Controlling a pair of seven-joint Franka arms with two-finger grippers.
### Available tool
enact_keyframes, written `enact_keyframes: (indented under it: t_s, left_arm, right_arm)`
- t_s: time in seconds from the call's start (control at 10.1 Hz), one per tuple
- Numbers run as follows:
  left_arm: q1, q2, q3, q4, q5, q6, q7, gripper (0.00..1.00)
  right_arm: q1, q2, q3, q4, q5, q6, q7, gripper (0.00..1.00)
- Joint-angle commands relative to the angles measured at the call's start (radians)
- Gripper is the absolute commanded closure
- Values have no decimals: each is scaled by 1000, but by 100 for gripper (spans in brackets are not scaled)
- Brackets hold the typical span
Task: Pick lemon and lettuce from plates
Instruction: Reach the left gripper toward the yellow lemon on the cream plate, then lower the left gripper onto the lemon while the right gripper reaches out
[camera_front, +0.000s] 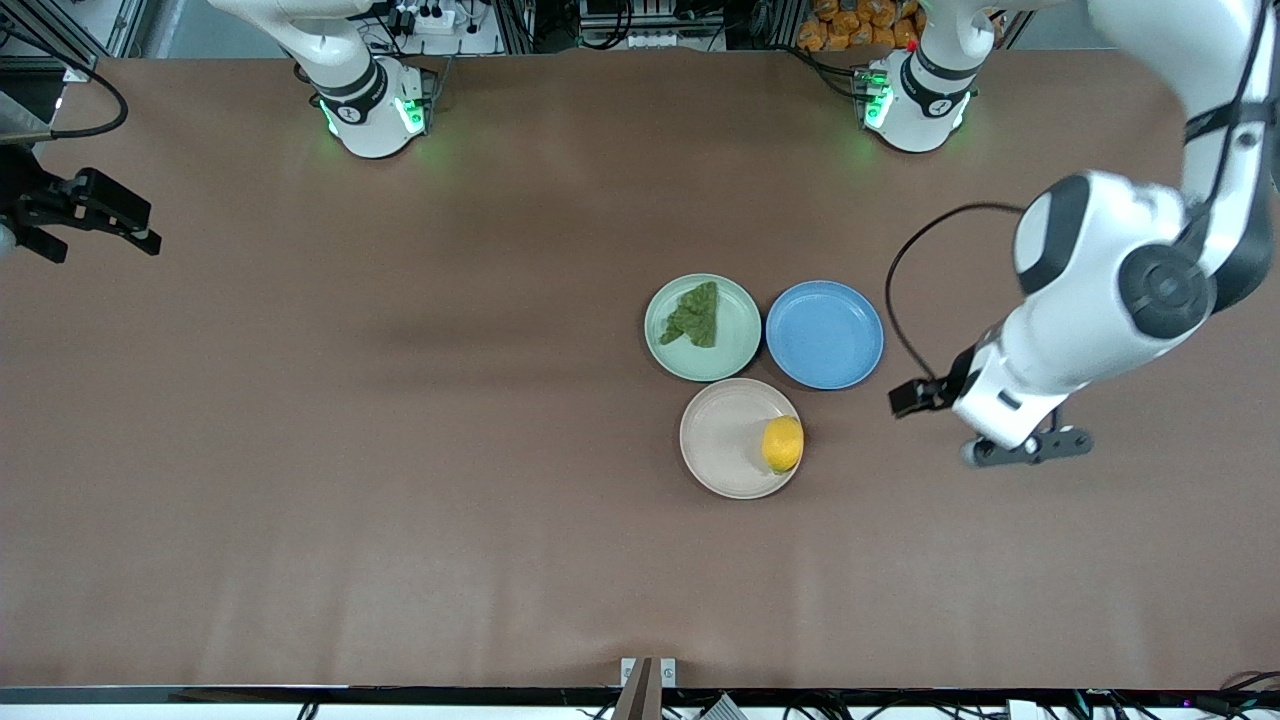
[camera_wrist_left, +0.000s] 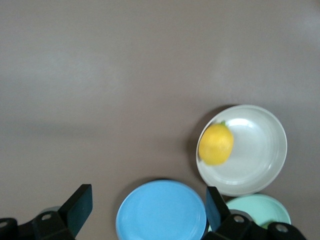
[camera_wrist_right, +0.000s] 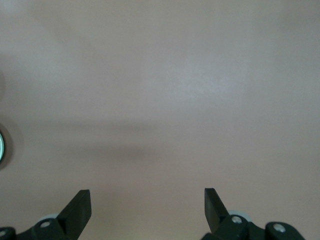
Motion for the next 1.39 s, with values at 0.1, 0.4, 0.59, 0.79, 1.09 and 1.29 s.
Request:
enact_keyframes:
  t_s: [0.1,0.4,0.59,0.79,1.09,1.29]
  left_arm:
    - [-43,165,5,75,-44,122,-170,0]
    - [-119,228,28,78,-35,249,-202,0]
    - [-188,257,82,80,-35,294,-214,0]
    - [-256,291,125,80,-35,318,-208,0]
    - [-290,324,133,80,-35,350,-209,0]
    - [-317,331,137,75,-12,351,-211,0]
  right_arm:
    - [-7,-12,7,-22,12,-18,-8,0]
    - [10,-18,7,-57,12,-12,-8,0]
    - [9,-22,35,-56,12,-9,-5,0]
    - [10,-14,53,-55,20,-5,41,0]
    - [18,-2,110,-59,23,36,92,0]
    - [21,58,246,-68,15,108,301,0]
